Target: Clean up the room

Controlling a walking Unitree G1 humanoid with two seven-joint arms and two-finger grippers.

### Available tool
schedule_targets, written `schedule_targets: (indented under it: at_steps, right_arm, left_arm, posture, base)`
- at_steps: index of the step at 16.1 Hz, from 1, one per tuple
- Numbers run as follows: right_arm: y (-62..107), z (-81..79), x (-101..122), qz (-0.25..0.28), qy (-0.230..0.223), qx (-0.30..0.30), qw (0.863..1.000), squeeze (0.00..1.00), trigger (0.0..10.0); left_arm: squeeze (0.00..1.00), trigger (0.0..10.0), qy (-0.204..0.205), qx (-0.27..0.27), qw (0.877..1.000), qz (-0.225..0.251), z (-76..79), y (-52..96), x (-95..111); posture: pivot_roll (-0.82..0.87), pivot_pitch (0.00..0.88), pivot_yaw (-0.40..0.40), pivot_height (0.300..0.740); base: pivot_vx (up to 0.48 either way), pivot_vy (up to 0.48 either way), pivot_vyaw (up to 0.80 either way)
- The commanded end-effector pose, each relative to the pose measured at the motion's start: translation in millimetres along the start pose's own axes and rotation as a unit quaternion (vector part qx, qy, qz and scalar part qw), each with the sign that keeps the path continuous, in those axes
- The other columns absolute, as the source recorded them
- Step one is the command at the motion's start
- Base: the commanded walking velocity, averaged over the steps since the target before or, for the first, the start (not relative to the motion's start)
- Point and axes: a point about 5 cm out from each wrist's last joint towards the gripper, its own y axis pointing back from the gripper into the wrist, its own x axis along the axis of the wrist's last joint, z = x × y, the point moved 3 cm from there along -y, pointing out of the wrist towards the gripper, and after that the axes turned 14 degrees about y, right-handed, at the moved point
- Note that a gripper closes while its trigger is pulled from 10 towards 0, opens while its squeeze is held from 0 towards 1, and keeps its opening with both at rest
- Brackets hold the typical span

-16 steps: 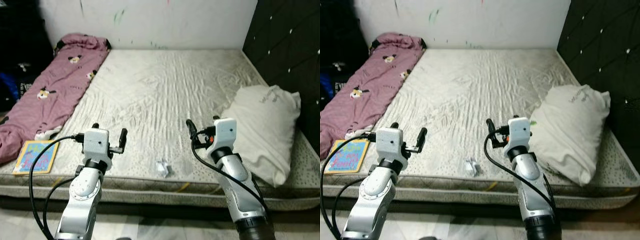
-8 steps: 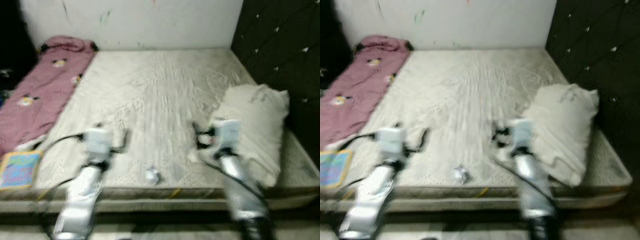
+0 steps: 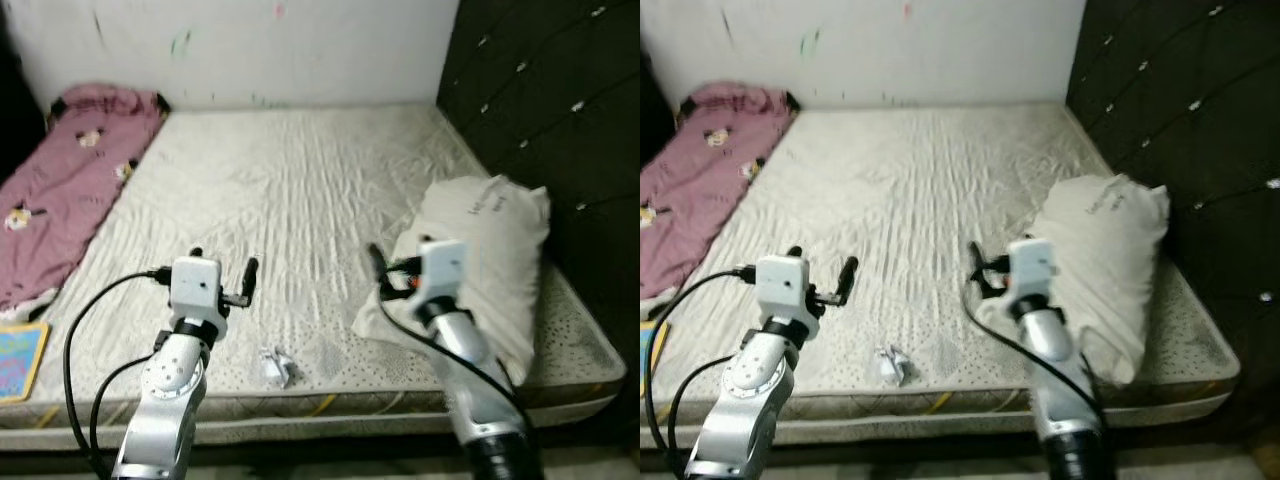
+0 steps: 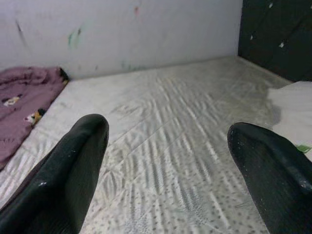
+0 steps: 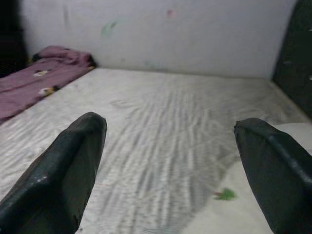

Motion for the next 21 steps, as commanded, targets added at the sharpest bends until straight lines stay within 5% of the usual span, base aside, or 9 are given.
schedule_targets:
  at_steps: [1,10,18,21]
  right_arm:
    - [-0.6,1.1,-1.3,0.001,0.000,-0.003,1.000,0.00,10.0]
    - [-14.9,-17.1,9.0,0.021,-0.015,0.016,1.000,0.00,10.0]
    - [-16.6,-12.3,6.3,0.017,-0.016,0.010,1.000,0.00,10.0]
    - [-16.8,-11.0,6.4,0.018,-0.019,0.005,1.000,0.00,10.0]
  left_arm:
    - [0.00,10.0,0.008,0.006,1.000,-0.008,-1.4,-1.5,-2.9]
    - [0.00,10.0,0.029,0.011,1.000,-0.003,-0.6,-13.8,0.5]
    - [0.00,10.0,0.013,0.032,0.999,0.009,-8.4,-16.3,3.1]
    - [0.00,10.0,-0.004,0.048,0.999,0.024,-14.4,-15.7,7.4]
  posture:
    - [0.07,0.000,0.028,0.740]
    - [0.06,0.000,0.032,0.740]
    - [0.06,0.000,0.030,0.740]
    - [0.06,0.000,0.032,0.740]
  base:
    - [0.000,0.000,0.00]
    - [0.000,0.460,0.00]
    - [0.000,0.480,0.00]
    - [0.000,0.000,0.00]
